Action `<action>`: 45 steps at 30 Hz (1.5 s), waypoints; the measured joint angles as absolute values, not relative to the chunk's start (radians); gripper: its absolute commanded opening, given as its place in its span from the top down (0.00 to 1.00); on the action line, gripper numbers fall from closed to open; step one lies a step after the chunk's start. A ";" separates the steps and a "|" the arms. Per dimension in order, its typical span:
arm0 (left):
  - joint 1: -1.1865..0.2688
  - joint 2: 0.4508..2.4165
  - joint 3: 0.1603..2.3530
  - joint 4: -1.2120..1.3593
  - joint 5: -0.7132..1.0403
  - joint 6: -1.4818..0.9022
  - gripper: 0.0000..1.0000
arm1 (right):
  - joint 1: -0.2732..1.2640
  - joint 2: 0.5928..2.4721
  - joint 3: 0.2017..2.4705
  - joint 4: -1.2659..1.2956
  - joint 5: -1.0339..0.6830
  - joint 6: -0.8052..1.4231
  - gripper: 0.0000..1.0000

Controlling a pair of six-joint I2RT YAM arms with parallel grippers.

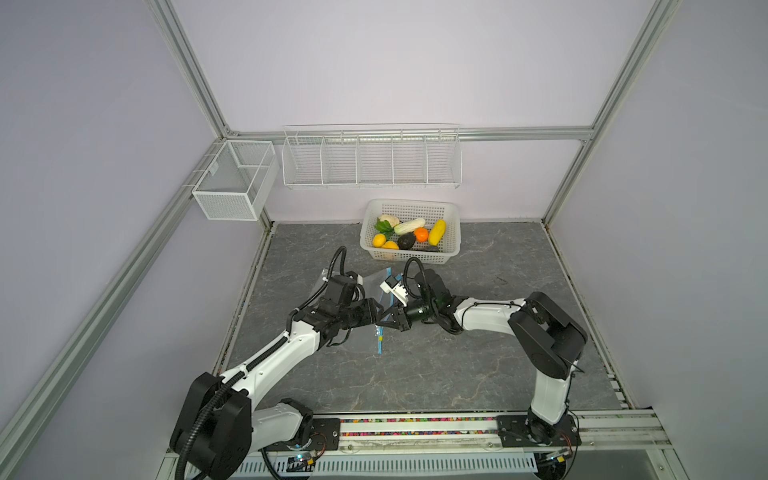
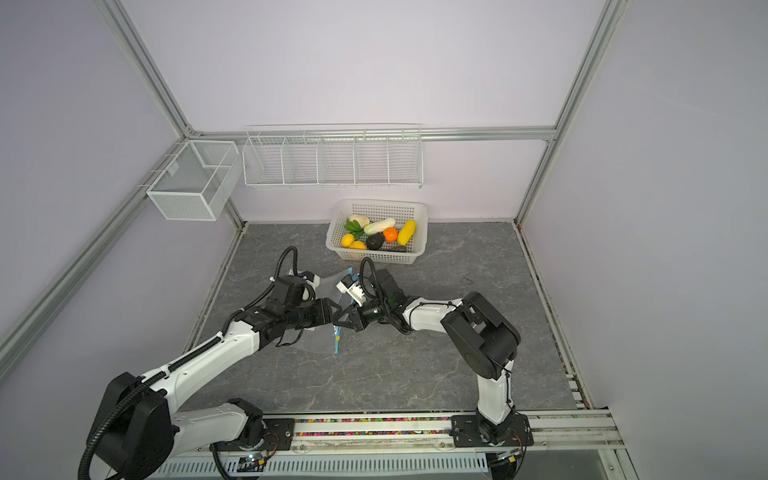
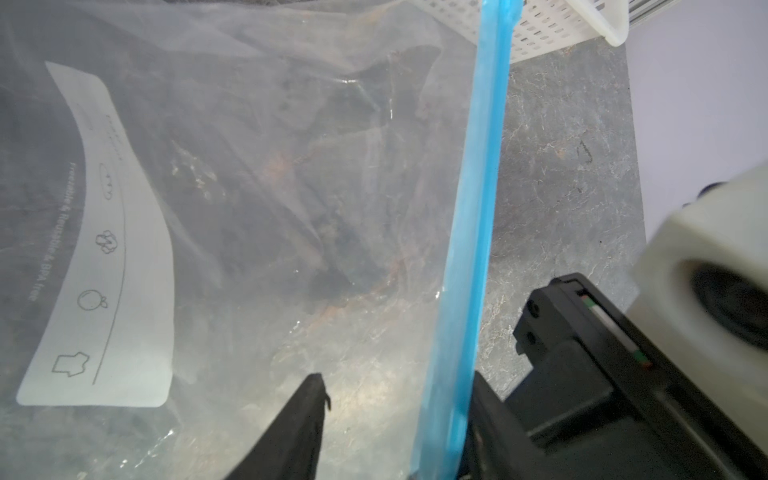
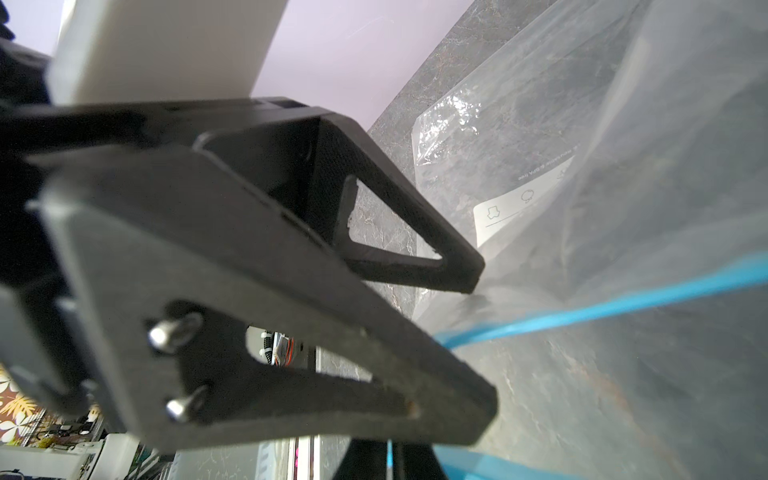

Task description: Place the food in the zip-top bag and seal the zipper

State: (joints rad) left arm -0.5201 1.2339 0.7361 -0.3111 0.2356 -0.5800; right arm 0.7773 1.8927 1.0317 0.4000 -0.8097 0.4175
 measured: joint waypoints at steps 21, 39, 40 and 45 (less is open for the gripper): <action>-0.531 1.232 0.737 -0.312 0.199 -0.595 0.94 | 0.782 1.879 1.069 0.284 -0.756 0.397 0.54; -0.531 1.212 0.736 -0.286 0.153 -0.665 0.97 | 0.817 1.715 1.092 -0.037 -0.329 0.649 0.45; -0.531 1.212 0.736 -0.286 0.153 -0.669 0.97 | 0.821 1.727 1.098 -0.043 -0.324 0.659 0.45; -0.531 1.212 0.737 -0.286 0.149 -0.673 0.97 | 0.830 1.736 1.107 -0.046 -0.311 0.691 0.46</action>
